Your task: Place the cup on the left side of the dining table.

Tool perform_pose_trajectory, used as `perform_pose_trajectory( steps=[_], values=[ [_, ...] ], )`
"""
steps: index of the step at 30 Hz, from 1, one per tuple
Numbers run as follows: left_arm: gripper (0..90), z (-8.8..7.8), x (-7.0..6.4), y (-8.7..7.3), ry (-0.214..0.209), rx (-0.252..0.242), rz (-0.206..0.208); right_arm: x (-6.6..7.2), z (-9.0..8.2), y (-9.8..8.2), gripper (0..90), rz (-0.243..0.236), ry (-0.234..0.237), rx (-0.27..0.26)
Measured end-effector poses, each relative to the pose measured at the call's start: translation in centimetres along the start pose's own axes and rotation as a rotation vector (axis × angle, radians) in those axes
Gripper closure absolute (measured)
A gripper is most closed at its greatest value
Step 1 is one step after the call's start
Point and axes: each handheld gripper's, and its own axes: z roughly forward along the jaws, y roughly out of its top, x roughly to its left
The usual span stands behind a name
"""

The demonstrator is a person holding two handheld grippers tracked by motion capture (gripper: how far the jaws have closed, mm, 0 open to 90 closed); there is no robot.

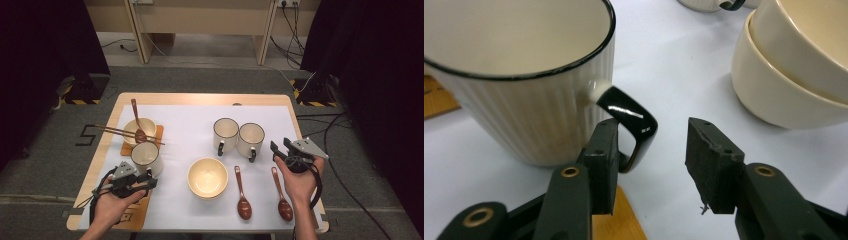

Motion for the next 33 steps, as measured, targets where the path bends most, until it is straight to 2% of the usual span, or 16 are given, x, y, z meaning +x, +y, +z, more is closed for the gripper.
perform_pose_trajectory(
  steps=[3,9,11,13,16,22,25,33],
  values=[
    [58.2,0.3,-0.1,0.0,0.012,0.008,0.015,0.0,0.0,0.0,50.0,-0.001,-0.001,0.002],
    [66.0,1.0,0.3,0.0,0.031,0.001,0.001,-0.1,0.0,0.0,50.0,-0.006,-0.003,0.0],
    [71.3,1.0,0.5,0.0,0.032,-0.006,0.003,-0.1,0.0,0.0,50.0,-0.003,-0.002,0.003],
    [73.4,0.9,0.5,-0.2,0.02,-0.005,-0.01,-0.2,0.0,0.0,50.0,-0.005,-0.002,0.001],
    [74.9,0.8,0.5,-0.3,0.016,-0.003,-0.003,-0.2,0.0,0.0,50.0,-0.005,-0.002,0.001],
    [75.6,-0.6,1.2,-0.8,0.022,0.027,0.012,-0.2,-0.1,0.0,50.0,0.001,-0.004,0.002],
    [74.9,-1.9,2.3,-1.4,0.042,0.047,0.011,-0.2,0.0,0.0,50.0,-0.001,-0.002,-0.002],
    [73.4,-3.3,4.6,-1.8,0.088,0.067,-0.005,0.0,0.0,0.0,49.9,-0.003,0.0,0.006]
  ],
)
